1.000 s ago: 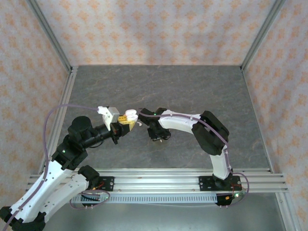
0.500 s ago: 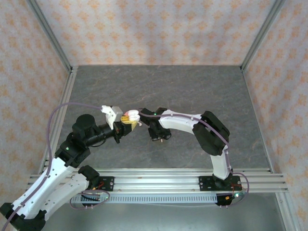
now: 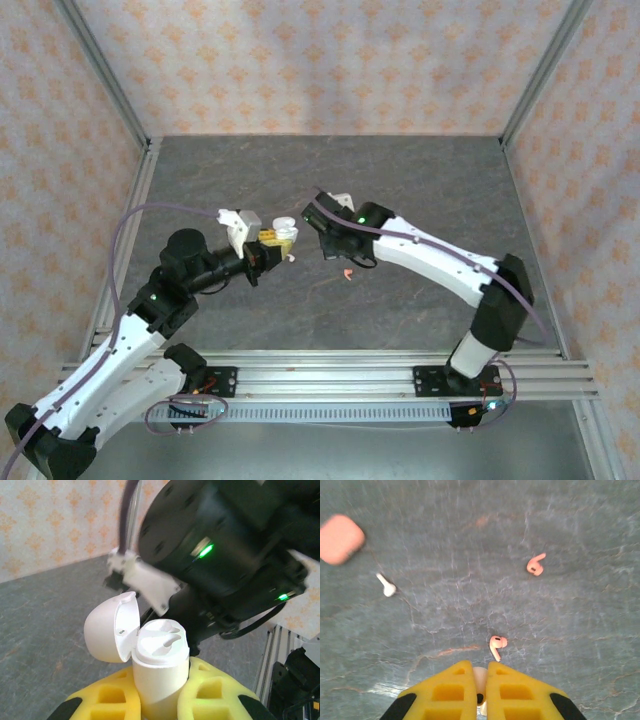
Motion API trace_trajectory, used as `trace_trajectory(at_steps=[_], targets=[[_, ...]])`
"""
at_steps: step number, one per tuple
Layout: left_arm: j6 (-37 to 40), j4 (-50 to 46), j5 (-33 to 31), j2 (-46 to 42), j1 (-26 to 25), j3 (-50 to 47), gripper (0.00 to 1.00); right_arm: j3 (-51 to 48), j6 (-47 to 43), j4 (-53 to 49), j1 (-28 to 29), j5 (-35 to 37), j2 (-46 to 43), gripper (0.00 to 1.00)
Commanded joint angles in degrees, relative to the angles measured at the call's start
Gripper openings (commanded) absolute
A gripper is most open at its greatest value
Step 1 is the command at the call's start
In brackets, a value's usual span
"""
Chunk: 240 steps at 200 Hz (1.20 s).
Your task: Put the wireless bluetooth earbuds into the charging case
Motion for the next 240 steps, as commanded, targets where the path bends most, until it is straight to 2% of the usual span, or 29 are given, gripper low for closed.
trace_trajectory(at_steps=[1,48,83,134,181,240], targets=[[-0.7,5.8,-0.1,1.1,-0.3,0.2,0.0,1.7,-0.9,-1.6,0.1,5.2,-4.9,0.1],[-1.5,10.3,0.5,5.7,-1.0,1.7,0.0,3.9,-3.7,0.1,0.1,7.4,-12.3,0.1],[0.4,10.6,-0.2,10.2,-3.4,5.2,0.0,0.7,-6.9,4.5,0.1,8.9,-16.8,0.1],[2.9,12.1,-3.0,14.9,-6.7,8.4,0.0,-2.4,-9.0,11.8,0.1,5.8,-23.9,0.1],[2.2,17.0,-6.3,18.4,-9.1,9.3,0.0,-9.1,-11.3,24.5,0.1,-1.6,-32.3,0.1],[1.4,20.9,-6.8,20.0,-10.6,9.3,0.0,-11.2,-15.1,33.2,0.1,-14.0,-33.5,0.11]])
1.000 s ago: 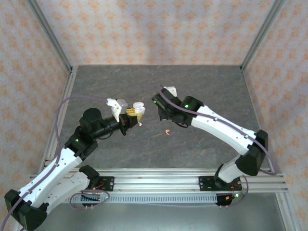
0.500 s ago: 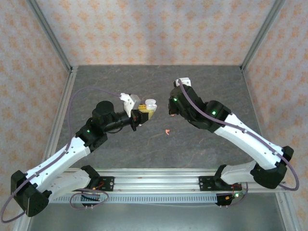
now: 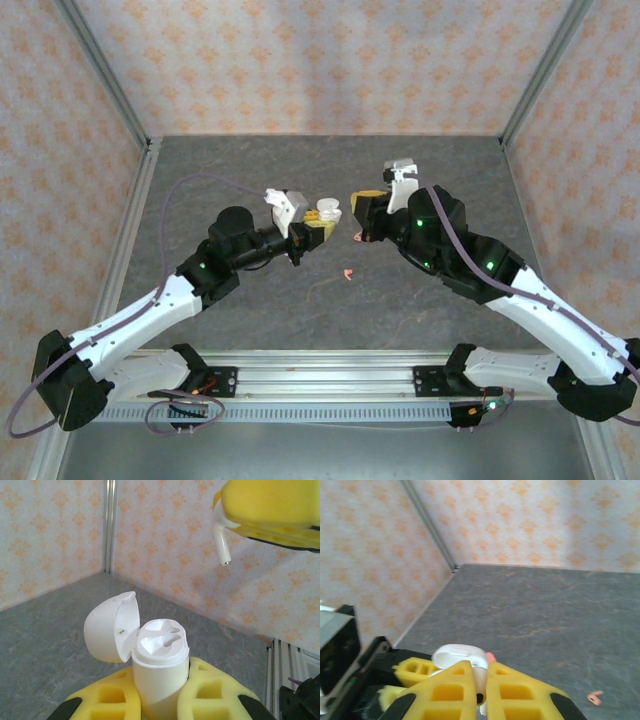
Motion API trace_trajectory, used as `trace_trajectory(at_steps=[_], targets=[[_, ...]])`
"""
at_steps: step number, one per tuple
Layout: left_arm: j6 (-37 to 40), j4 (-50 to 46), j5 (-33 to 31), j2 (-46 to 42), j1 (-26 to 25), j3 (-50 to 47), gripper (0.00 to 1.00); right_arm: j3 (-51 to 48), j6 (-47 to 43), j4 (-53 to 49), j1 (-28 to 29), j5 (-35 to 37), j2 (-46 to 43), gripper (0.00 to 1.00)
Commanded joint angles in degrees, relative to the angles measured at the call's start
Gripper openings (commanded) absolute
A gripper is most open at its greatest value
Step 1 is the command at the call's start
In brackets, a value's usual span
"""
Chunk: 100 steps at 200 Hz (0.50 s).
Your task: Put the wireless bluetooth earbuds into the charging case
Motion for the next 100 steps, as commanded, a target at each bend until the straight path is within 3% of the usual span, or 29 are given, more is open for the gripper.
trace_trajectory(at_steps=[1,100], targets=[[0.0,4.5,-1.4,0.0,-0.9,1.8,0.0,-1.2,-2.6,6.5,0.1,-7.0,-0.1,0.11],[1.0,3.4,-2.2,-0.5,-2.4,2.5,0.0,-2.5,-3.0,7.7,0.1,-11.0,1.6,0.11]])
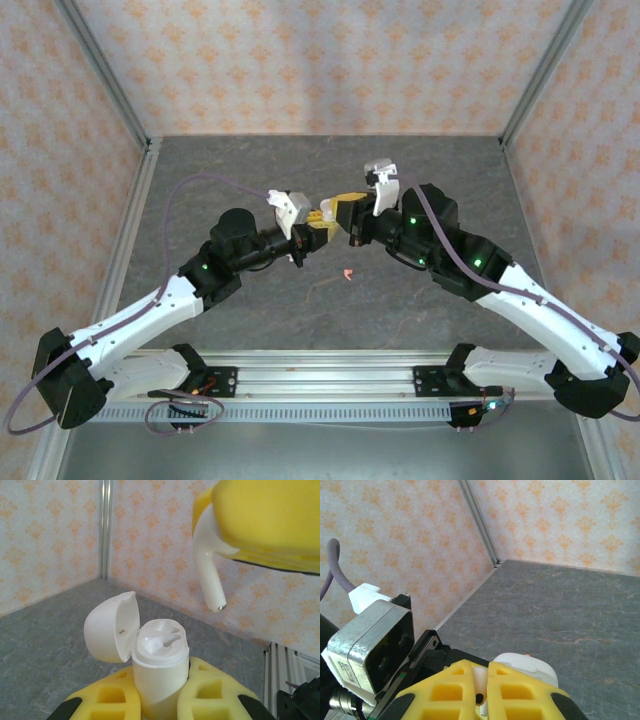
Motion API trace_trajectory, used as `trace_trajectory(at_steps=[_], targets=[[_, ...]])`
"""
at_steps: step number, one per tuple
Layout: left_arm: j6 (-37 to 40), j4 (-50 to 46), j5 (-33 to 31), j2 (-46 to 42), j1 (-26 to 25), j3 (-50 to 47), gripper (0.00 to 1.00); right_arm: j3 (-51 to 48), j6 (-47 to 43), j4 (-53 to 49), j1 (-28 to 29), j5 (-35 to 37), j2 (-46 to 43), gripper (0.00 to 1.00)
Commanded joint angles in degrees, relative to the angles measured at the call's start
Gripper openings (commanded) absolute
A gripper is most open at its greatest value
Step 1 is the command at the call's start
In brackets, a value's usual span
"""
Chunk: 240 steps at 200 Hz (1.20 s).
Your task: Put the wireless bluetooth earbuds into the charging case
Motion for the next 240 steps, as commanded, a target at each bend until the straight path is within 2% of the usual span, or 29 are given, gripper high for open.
trace_trajectory(at_steps=[1,131,240], targets=[[0.9,2.3,-1.0,-0.6,-0.8,2.3,0.0,-1.0,-1.0,1.7,0.0,-0.8,-0.1,0.11],[1.1,1.7,-1.1,-1.0,-1.5,2.6,0.0,-2.6,-0.1,1.5,0.1,4.2,-0.8,0.11],[1.1,1.4,-1.3,-0.9,-2.0,2.5,0.0,-2.8,1.2,3.8,0.0,4.6,-0.7,0.11]])
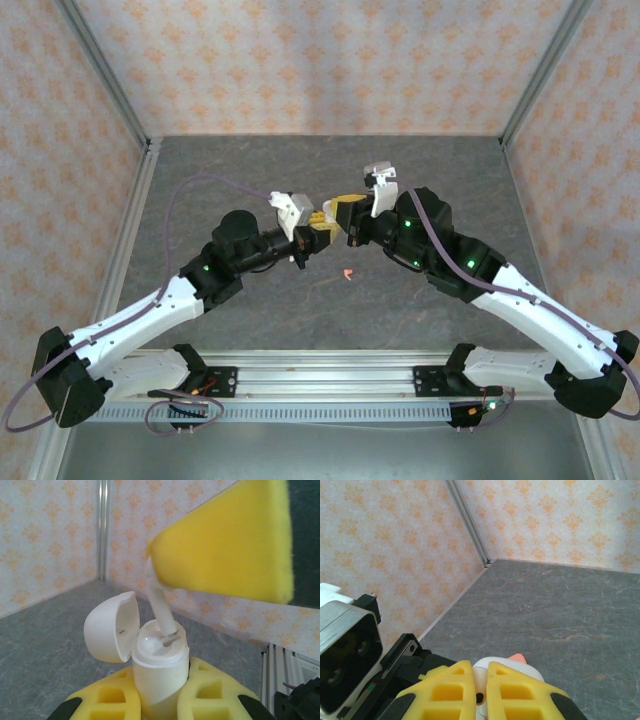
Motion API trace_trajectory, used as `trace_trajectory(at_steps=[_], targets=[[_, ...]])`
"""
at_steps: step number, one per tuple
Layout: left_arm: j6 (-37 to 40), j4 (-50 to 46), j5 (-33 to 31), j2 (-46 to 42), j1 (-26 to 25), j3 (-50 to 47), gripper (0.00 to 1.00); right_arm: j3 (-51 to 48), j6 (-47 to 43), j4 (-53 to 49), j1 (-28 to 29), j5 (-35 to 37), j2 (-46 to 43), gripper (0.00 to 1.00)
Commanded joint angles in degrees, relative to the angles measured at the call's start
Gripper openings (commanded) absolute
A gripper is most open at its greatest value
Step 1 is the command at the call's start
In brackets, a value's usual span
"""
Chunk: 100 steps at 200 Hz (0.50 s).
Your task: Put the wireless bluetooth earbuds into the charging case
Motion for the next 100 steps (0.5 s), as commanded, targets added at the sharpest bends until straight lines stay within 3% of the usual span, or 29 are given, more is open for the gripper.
trace_trajectory(at_steps=[1,100], targets=[[1.1,1.4,0.0,-0.9,-0.5,2.1,0.0,-0.3,0.4,1.8,0.0,1.8,-0.7,0.11],[1.1,0.7,-1.7,-1.6,-0.6,2.1,0.0,-3.2,1.1,0.2,0.1,-0.2,-1.6,0.1]])
